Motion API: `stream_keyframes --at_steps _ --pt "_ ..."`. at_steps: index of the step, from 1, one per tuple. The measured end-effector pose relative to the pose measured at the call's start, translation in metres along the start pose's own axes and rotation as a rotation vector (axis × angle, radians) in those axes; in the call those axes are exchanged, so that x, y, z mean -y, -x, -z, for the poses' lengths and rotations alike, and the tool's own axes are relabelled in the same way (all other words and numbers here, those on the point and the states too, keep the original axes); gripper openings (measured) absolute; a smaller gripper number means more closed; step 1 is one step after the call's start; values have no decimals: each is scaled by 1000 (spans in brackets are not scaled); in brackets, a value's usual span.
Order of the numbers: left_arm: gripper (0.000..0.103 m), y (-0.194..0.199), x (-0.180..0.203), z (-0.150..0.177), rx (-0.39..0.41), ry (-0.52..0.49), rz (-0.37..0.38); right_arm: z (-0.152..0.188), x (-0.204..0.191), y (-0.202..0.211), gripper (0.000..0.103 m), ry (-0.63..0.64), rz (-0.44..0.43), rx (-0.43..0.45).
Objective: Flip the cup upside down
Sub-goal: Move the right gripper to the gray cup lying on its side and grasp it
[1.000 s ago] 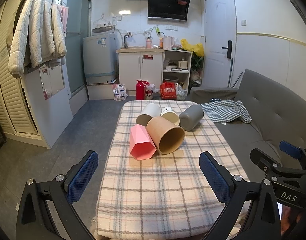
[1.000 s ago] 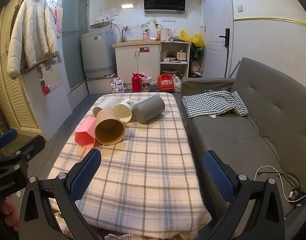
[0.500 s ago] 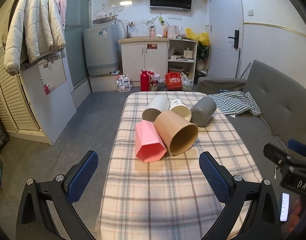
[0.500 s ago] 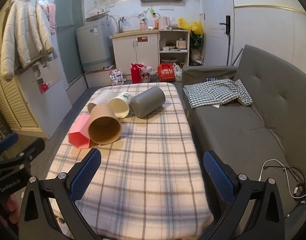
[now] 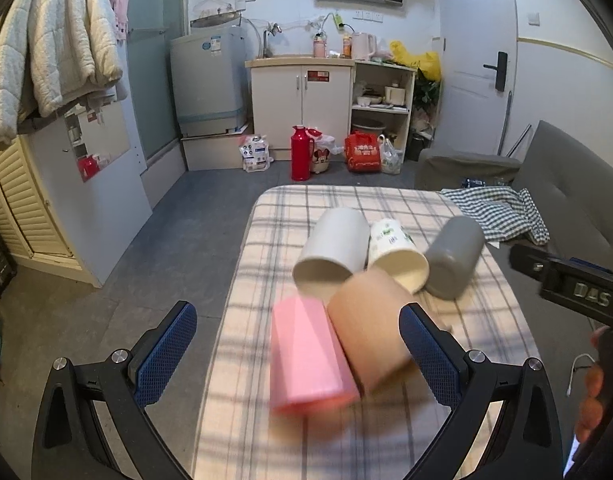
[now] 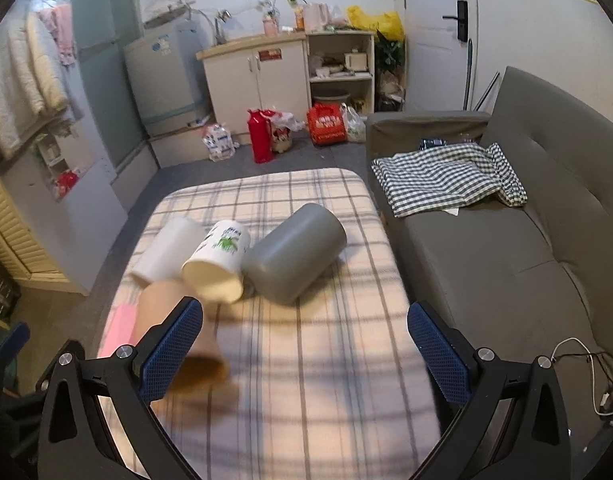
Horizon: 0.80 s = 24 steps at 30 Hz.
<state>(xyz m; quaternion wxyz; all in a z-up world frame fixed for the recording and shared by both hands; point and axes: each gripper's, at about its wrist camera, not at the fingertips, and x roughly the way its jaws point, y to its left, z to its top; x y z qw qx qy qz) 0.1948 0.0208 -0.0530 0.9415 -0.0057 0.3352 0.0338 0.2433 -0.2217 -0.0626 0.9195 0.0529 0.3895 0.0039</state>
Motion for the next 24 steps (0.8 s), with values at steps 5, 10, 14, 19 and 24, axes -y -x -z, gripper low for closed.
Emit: stream_keyframes --at_steps 5,10,14,19,24 --pt "103 -33 -8 -19 -15 -4 -11 -25 -13 -56 103 -46 15 -67" --pt "103 -64 -20 -24 -41 20 -17 -34 -17 -99 103 -95 53 -120" --pt "103 -73 -23 -21 -55 27 -7 -30 -13 -124 103 -135 77 -173" --pt "103 -72 -26 -18 -69 34 11 -24 -5 -144 93 -171 41 -226" --pt "103 -56 -27 -21 -71 38 10 -16 0 -138 82 -162 -8 -268"
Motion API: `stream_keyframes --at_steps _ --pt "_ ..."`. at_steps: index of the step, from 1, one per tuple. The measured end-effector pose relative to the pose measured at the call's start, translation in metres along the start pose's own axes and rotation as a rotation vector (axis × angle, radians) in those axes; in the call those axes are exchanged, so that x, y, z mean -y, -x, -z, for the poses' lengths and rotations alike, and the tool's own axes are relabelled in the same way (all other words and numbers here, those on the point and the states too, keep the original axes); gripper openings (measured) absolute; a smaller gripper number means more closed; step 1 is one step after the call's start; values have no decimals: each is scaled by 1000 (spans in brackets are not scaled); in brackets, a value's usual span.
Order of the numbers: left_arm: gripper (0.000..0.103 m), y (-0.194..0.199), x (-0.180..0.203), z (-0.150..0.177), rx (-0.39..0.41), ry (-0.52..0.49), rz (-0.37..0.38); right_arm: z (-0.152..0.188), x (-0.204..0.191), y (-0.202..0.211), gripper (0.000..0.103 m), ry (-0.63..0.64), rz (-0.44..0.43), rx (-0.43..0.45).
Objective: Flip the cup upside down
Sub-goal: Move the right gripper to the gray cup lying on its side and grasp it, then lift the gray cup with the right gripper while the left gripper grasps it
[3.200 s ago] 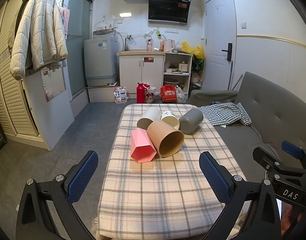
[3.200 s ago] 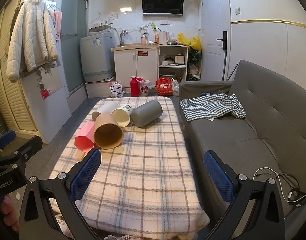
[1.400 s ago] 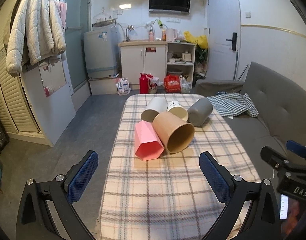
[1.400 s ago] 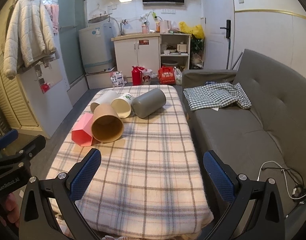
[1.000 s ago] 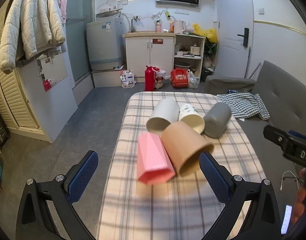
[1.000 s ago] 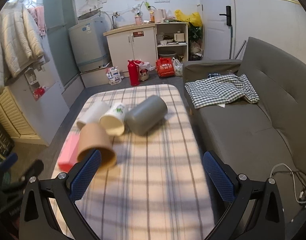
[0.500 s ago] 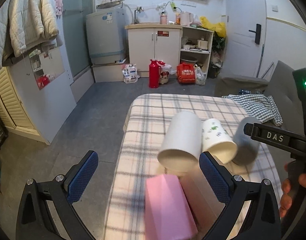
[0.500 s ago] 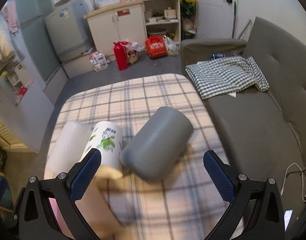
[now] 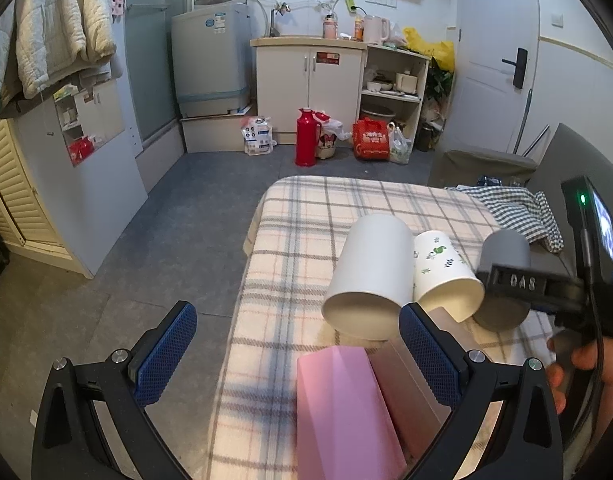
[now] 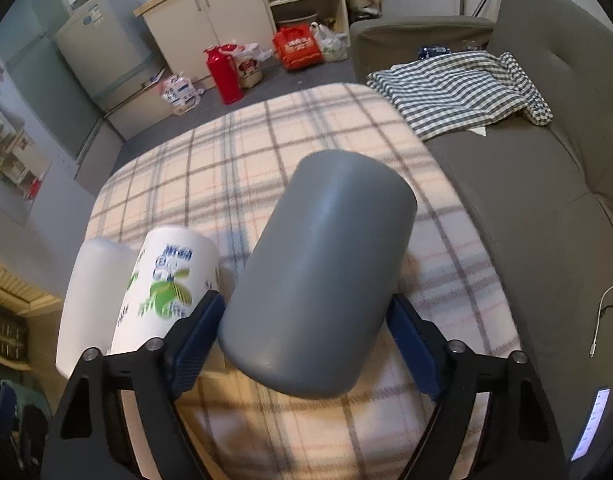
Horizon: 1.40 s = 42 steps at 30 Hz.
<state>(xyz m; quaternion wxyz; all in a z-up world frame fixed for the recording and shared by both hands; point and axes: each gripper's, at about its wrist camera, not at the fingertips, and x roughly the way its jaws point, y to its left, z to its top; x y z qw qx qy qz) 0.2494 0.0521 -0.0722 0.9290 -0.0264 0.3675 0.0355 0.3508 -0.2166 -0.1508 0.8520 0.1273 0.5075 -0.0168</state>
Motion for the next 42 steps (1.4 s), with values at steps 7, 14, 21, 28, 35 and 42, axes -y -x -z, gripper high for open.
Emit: stream_keyframes --at_steps 7,14,21,28,35,42 --pt "103 51 3 -6 54 -10 -6 69 26 54 81 100 -17 -10" --pt "103 108 14 18 64 -42 -11 164 41 110 80 200 -62 -44" --pt "103 145 23 75 28 -64 -12 228 21 135 79 313 -155 -59" --pt "103 154 24 113 -6 -86 -58 248 18 140 80 347 -206 -56" --pt "103 160 34 118 1 -73 -32 243 43 195 96 311 -184 145" --pt "103 157 68 134 -45 -109 37 231 104 222 96 170 -58 268"
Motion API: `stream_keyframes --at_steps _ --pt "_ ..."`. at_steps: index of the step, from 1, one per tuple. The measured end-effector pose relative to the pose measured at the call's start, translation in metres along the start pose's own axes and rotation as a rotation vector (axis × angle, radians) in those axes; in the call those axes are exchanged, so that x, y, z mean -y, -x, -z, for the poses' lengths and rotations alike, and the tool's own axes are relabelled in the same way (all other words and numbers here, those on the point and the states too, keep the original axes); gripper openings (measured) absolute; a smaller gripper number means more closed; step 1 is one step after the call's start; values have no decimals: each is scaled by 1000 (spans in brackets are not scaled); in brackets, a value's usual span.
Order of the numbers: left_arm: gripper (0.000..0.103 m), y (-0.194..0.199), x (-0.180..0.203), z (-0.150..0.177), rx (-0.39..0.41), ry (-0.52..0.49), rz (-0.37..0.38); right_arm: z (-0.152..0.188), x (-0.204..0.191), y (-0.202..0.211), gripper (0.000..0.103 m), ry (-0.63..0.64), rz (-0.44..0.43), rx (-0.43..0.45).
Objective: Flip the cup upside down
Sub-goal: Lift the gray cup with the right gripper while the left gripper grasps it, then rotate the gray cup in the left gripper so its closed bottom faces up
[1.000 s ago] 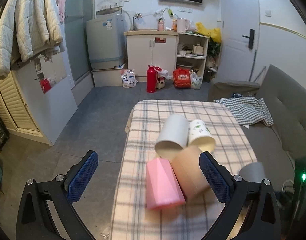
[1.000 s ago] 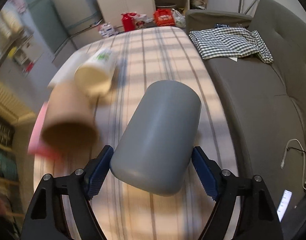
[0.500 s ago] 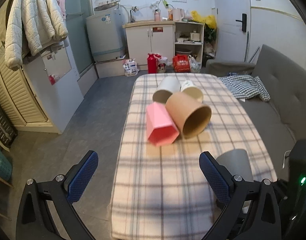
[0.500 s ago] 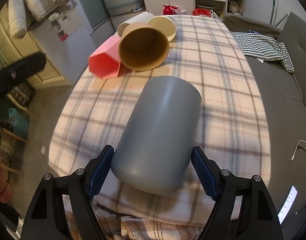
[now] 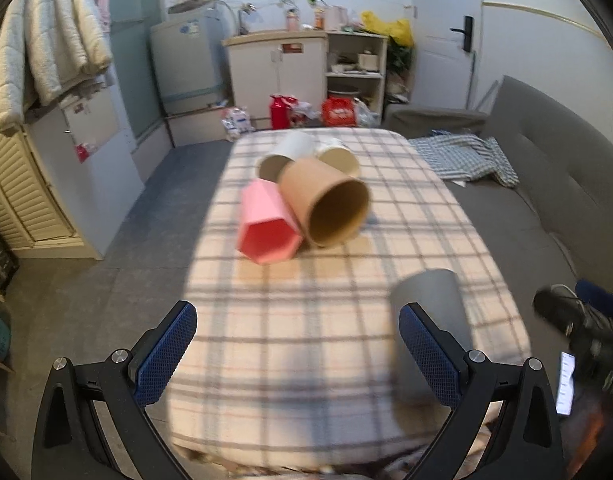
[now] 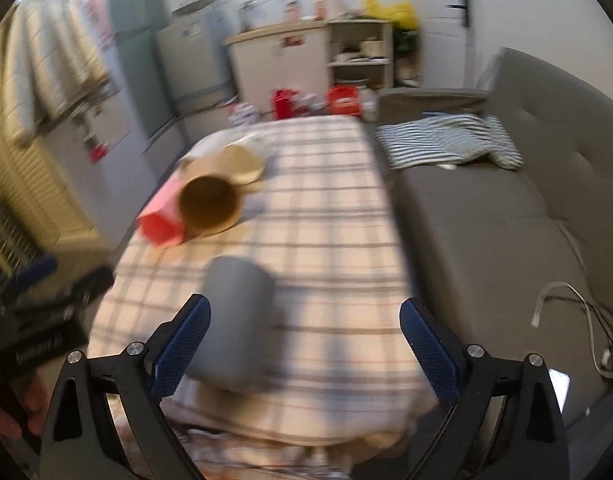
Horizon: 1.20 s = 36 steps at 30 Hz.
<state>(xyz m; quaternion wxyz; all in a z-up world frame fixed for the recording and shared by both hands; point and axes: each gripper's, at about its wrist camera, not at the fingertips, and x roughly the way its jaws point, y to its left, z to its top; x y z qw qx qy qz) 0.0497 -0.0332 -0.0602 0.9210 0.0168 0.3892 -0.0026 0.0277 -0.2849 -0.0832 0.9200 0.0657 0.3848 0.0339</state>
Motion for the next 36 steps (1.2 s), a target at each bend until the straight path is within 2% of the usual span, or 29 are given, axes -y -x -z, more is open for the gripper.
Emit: stream_keyframes --at_steps 3,7,12,20,22,24,26,27,36 --pt "103 -5 20 8 -37 11 78 0 25 2 96 -41 46 8" --pt "103 -13 45 19 -84 -12 129 5 41 3 96 -84 52 -5" --pt "103 -25 70 33 -142 -36 170 12 46 -2 96 -81 55 -23" --pt "102 -54 87 51 -248 -32 238 15 55 -18 96 -100 64 -50" --pt "89 -57 87 52 -255 -36 248 15 54 -22 96 -99 61 -57" --pt "89 -60 86 52 -262 -33 253 15 53 -25 96 -96 60 -65" --pt "75 -61 82 52 -265 -19 264 14 51 -29 96 -94 55 -72" --pt "73 -62 80 52 -270 -22 261 14 50 -30 96 -93 53 -74" --pt "73 -45 64 37 -191 -76 197 14 38 -31 96 -74 49 -80"
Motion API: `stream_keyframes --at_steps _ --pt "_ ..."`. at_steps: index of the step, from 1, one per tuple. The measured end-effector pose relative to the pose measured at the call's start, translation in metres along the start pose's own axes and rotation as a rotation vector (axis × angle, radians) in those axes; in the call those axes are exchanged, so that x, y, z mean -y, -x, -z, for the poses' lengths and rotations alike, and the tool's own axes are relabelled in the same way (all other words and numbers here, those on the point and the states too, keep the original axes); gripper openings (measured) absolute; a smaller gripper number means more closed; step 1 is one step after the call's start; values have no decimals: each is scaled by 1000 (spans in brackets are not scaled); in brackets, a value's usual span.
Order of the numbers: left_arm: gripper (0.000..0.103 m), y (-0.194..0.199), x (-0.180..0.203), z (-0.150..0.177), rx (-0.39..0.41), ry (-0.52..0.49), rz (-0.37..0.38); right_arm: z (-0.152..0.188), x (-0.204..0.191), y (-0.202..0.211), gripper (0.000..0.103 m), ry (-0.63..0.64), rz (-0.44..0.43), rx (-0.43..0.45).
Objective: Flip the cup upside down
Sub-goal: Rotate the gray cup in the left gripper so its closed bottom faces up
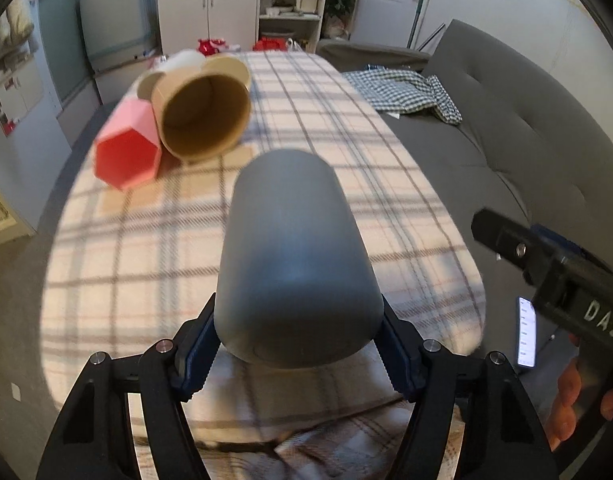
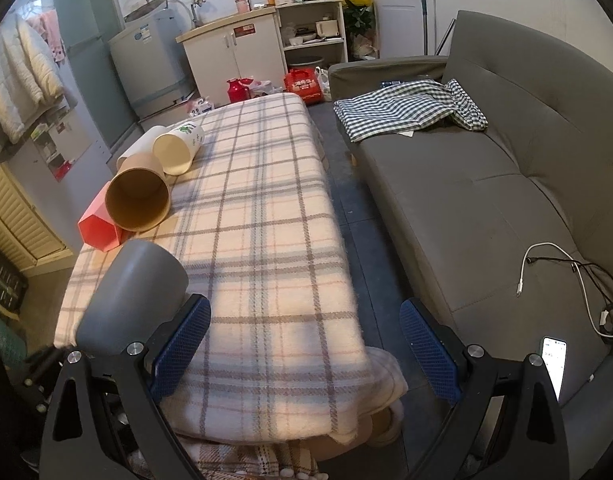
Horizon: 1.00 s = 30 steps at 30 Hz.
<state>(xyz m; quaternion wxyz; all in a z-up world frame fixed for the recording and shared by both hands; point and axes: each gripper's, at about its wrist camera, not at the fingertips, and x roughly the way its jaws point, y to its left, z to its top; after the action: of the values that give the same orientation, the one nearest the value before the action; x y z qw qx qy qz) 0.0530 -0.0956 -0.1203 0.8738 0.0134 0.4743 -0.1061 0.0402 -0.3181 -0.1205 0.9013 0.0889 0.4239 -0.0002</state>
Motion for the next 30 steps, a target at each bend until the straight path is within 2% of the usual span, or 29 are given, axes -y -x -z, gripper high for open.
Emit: stream_keyframes --at_steps 4,17,23,30 --pt "72 8 -10 -8 39 -2 -19 0 -2 1 96 2 1 1" --pt "71 17 -23 -38 69 -6 -18 4 -12 -1 96 25 -12 -15" --pt "71 -3 -27 -56 -13 -16 -15 5 -14 -4 96 31 -12 -28" --pt "72 -10 -23 -69 -54 -72 -31 4 -15 -11 96 17 -13 -45"
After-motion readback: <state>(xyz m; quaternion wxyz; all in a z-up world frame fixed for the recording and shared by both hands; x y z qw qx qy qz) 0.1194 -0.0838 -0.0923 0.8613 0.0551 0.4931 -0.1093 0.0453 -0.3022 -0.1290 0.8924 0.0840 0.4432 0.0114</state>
